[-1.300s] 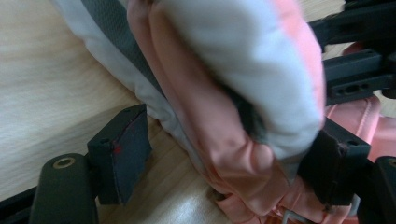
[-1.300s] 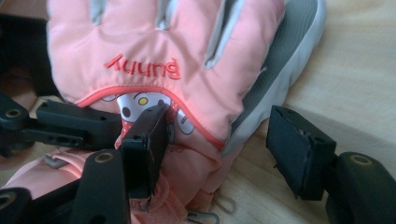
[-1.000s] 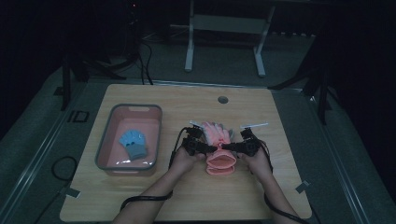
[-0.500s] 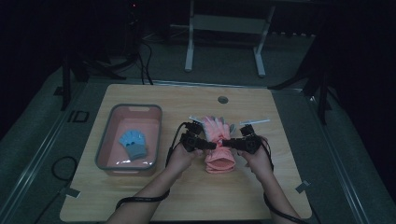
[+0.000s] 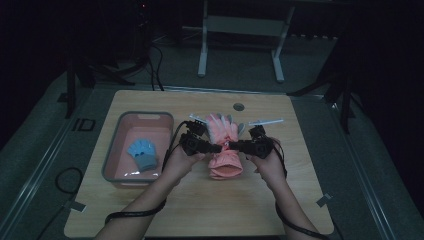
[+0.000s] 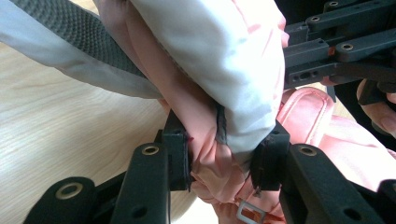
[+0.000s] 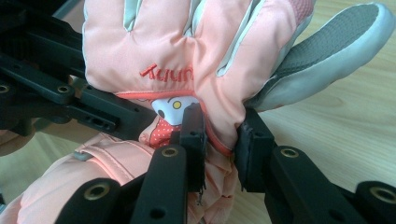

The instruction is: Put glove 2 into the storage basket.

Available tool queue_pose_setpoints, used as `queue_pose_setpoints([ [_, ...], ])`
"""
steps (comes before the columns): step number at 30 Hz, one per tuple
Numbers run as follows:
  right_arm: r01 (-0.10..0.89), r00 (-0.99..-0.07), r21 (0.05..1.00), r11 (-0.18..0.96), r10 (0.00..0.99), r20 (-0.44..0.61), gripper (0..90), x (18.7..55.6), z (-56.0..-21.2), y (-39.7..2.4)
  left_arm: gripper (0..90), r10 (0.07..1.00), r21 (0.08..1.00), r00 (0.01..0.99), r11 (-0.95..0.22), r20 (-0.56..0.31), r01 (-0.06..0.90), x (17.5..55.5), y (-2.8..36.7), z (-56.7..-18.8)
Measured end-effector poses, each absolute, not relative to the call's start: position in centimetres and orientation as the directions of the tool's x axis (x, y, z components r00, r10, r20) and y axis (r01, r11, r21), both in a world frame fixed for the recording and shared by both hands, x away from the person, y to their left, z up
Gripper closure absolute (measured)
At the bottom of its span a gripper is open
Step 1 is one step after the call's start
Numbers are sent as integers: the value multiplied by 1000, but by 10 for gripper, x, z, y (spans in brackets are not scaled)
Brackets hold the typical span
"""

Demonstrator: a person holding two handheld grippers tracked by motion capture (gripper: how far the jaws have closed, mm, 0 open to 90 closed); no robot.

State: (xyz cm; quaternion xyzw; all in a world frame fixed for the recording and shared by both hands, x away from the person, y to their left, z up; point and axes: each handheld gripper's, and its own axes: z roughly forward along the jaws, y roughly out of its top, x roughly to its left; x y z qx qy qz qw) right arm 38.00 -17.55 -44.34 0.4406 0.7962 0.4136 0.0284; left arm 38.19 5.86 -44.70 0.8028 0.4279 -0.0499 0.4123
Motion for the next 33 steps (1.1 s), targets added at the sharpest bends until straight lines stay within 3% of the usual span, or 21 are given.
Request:
queue_pose_setpoints([
  [21, 645, -653, 713, 274, 682, 328, 752, 390, -408, -101, 650, 693, 613, 604, -292, -394, 734, 382, 135, -403],
  [33, 638, -674, 718, 280, 654, 344, 752, 393, -395, -37, 650, 733, 607, 571, -274, -370, 746, 375, 197, -384],
])
